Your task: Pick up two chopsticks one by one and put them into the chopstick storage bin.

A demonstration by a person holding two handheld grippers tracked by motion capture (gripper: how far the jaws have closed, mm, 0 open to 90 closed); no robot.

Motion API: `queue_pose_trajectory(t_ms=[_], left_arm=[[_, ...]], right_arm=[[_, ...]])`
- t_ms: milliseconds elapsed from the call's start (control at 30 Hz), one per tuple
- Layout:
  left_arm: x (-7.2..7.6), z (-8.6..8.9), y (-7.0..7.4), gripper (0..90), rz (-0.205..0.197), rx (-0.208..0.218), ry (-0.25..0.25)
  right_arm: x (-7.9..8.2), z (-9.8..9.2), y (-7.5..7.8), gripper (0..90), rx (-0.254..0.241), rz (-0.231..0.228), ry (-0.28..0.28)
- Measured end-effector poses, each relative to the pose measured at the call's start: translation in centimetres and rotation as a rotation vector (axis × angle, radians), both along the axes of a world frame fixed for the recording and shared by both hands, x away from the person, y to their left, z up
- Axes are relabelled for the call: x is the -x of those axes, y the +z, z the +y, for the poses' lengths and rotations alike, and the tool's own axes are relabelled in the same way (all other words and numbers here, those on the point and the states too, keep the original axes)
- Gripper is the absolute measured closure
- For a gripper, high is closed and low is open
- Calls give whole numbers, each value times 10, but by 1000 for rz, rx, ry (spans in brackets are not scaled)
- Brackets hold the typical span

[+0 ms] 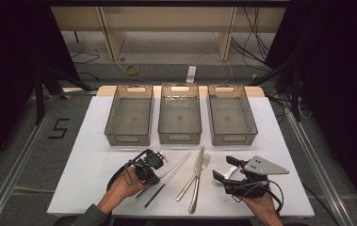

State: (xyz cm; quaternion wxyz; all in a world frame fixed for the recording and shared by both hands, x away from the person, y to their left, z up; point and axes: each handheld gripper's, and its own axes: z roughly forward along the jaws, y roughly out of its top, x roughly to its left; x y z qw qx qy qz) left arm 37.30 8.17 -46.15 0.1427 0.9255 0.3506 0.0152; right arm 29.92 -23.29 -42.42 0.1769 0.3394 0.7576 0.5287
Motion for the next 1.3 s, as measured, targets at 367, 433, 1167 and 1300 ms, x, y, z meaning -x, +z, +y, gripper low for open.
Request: queue_pose_trajectory(t_ms=[367, 433, 1167, 1300], left_arm=[[-3, 5, 0, 846, 25, 34, 25], [-3, 5, 0, 846, 21, 28, 22], [2, 18, 24, 848, -16, 53, 0], [2, 19, 27, 848, -26, 64, 2]], right_arm=[[0, 0, 0, 285, 2, 2, 3], [0, 0, 0, 285, 5, 3, 3], [0, 0, 0, 286, 2, 7, 9], [0, 0, 0, 286, 2, 8, 7]])
